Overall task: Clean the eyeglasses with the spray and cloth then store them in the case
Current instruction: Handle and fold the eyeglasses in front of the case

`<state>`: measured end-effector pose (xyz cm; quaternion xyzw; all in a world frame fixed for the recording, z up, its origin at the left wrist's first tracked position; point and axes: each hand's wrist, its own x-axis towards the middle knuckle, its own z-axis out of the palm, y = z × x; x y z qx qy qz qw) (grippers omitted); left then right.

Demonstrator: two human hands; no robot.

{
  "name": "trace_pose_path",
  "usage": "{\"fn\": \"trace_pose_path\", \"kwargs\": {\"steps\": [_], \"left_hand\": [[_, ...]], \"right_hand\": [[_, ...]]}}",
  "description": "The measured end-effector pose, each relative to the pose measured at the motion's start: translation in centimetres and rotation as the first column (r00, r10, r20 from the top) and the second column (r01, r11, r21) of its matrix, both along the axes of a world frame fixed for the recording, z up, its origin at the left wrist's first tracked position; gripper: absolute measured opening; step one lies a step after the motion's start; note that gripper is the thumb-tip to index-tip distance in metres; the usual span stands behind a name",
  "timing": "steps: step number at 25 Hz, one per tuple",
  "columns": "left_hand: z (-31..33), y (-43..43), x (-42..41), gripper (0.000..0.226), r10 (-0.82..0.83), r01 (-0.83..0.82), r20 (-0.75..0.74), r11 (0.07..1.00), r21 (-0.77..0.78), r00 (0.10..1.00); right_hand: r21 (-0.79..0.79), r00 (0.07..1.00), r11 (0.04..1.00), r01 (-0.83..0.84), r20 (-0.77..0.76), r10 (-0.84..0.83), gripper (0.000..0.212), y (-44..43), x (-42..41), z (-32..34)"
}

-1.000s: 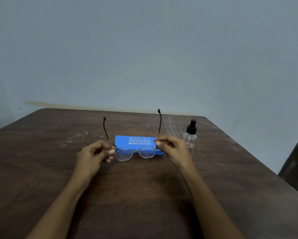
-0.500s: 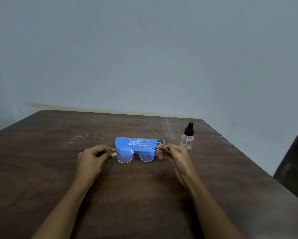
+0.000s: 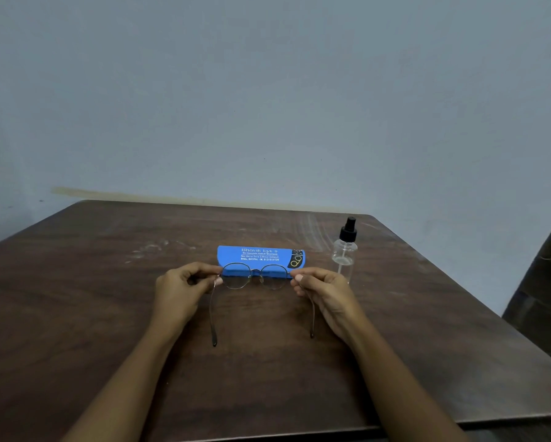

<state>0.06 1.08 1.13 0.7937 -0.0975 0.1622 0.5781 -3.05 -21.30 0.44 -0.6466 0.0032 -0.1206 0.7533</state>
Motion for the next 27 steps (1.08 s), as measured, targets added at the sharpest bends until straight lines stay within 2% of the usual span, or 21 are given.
{"fn": "trace_pose_path", "kwargs": {"steps": [16,27], "left_hand": [[-0.70,0.03,0.73,0.022,-0.064,0.067,-0.046,0.996,0.062,0.997],[-0.69,0.04,0.60,0.025,-0.093,0.094,-0.046,0.995,0.026,0.995]], "right_hand": [[-0.008,1.000,1.000,-0.005,-0.030,0.005,0.023,-0.37,-0.16,-0.17],[-0.067,0.999,0.998,-0.003,-0.047,0.000,0.022,-0.19,-0.45,0.03]]}}
